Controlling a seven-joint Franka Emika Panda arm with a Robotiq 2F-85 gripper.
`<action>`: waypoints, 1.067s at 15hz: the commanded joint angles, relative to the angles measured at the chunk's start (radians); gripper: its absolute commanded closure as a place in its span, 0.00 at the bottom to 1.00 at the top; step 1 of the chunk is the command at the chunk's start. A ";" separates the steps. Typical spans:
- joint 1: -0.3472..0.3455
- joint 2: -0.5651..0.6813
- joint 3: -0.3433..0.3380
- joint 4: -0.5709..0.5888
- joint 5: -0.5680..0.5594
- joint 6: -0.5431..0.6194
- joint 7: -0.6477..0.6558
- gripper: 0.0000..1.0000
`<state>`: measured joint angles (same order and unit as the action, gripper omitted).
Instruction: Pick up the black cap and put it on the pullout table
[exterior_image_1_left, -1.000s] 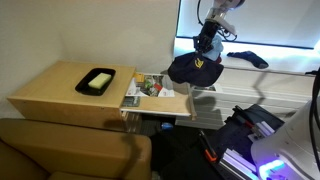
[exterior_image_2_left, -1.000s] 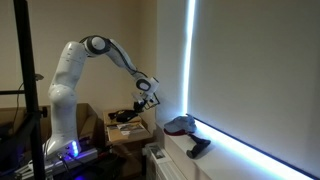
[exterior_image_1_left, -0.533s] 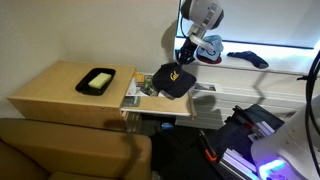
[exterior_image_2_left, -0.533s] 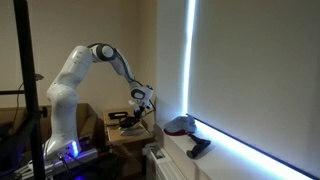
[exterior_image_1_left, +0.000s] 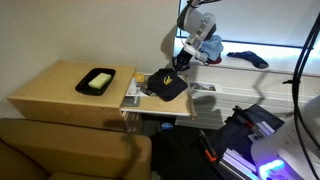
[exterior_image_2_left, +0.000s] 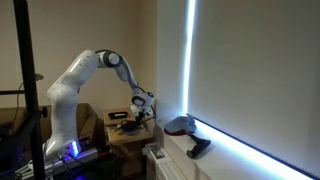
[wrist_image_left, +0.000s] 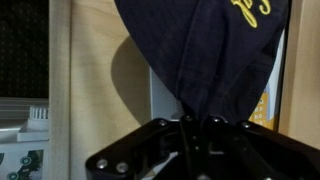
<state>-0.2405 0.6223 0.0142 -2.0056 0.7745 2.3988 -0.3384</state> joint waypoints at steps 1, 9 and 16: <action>-0.008 0.038 0.027 0.042 0.017 -0.017 0.015 0.98; 0.024 0.012 -0.050 0.017 -0.196 -0.047 0.136 0.31; 0.070 -0.186 -0.222 -0.019 -0.687 -0.155 0.334 0.00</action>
<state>-0.1894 0.5520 -0.1515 -1.9821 0.2261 2.3469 -0.0379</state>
